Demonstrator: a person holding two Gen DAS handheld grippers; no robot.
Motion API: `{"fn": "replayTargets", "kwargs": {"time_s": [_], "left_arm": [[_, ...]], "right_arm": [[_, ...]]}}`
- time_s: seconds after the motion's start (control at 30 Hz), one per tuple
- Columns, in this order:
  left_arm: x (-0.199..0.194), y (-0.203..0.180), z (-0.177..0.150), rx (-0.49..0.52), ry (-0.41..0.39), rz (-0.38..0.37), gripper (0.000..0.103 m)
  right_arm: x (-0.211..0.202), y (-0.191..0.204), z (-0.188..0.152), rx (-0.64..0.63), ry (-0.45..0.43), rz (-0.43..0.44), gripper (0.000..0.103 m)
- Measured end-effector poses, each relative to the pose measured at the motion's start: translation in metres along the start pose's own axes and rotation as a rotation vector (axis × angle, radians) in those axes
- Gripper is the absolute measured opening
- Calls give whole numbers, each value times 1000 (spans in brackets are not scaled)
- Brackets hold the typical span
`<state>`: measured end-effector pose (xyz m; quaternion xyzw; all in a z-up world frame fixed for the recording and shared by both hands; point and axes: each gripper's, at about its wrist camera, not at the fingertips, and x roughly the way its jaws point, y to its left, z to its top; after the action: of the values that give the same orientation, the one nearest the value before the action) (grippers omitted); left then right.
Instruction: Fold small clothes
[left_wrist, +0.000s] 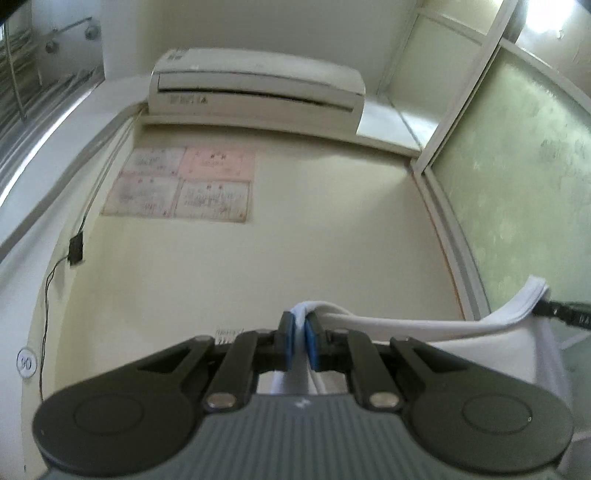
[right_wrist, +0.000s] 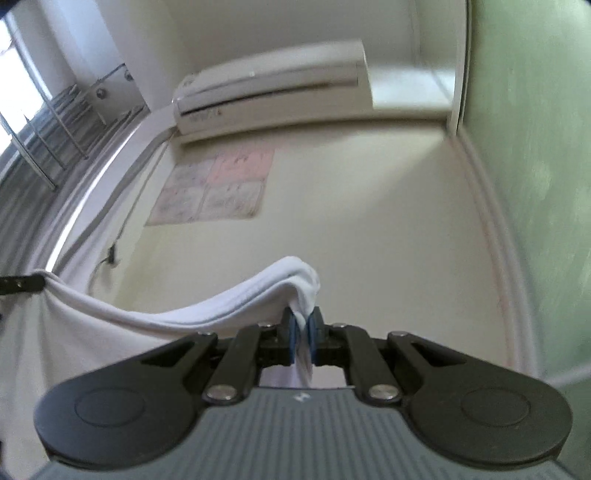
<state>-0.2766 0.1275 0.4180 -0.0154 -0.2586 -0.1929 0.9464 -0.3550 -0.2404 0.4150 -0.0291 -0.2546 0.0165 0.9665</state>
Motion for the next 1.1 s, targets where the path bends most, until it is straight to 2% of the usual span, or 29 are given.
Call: {"fn": "replayTargets", "kwargs": {"time_s": [0.1, 0.17, 0.23, 0.33, 0.47, 0.53, 0.6, 0.63, 0.67, 0.73, 0.77, 0.8, 0.87, 0.97, 1.0, 1.07, 1.1], "left_arm": [[16, -6, 2, -11, 16, -17, 7], [29, -12, -9, -21, 64, -28, 7], [48, -15, -31, -37, 135, -42, 7], [81, -24, -75, -40, 257, -42, 7], [145, -42, -167, -49, 474, -22, 8], [180, -53, -221, -49, 571, 14, 8], [219, -67, -290, -47, 686, 60, 12], [238, -73, -328, -31, 761, 86, 13], [254, -80, -373, 8, 871, 112, 13], [266, -83, -447, 37, 1115, 165, 8], [260, -78, -472, 10, 1187, 162, 8], [250, -72, -485, -29, 1201, 144, 8], [228, -58, -490, -59, 1197, 114, 10], [190, -35, -474, -68, 1156, 68, 12], [191, -27, -466, -66, 1145, 51, 12], [168, -9, -451, -68, 1137, 23, 13], [162, 1, -444, -73, 1136, 11, 14]], "right_arm": [[6, 0, 18, -66, -5, -56, 0], [15, -2, 16, -103, 31, -84, 0], [21, -7, 6, -122, 90, -106, 0], [41, -29, -35, -105, 218, -135, 0], [79, -62, -124, -68, 413, -184, 0], [102, -79, -180, -55, 514, -220, 0], [130, -97, -247, -4, 611, -260, 2], [145, -107, -284, 27, 662, -268, 11], [156, -116, -322, 50, 727, -265, 31], [165, -133, -391, 59, 886, -320, 45], [159, -142, -414, 80, 962, -339, 35], [146, -155, -431, 130, 1033, -339, 34], [115, -173, -438, 208, 1077, -306, 37], [61, -187, -428, 247, 1148, -271, 48], [39, -187, -421, 255, 1163, -262, 50], [-3, -170, -405, 270, 1171, -230, 60], [-18, -163, -398, 287, 1173, -218, 61]]}}
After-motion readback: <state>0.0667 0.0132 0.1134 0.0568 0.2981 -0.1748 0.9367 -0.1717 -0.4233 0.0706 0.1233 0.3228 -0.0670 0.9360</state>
